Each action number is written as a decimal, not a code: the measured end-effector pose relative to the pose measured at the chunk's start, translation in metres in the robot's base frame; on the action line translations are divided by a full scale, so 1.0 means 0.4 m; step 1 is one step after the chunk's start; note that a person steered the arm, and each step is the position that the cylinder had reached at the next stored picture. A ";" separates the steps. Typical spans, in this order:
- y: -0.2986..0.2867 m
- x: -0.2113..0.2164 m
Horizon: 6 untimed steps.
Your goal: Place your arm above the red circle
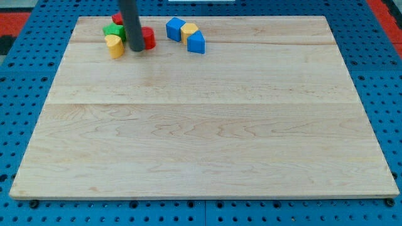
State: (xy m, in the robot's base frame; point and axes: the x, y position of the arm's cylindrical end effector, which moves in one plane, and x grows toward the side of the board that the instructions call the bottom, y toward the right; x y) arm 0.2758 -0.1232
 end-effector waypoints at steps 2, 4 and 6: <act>0.003 -0.020; 0.003 -0.020; -0.067 0.157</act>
State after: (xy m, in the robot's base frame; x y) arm 0.3387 -0.1500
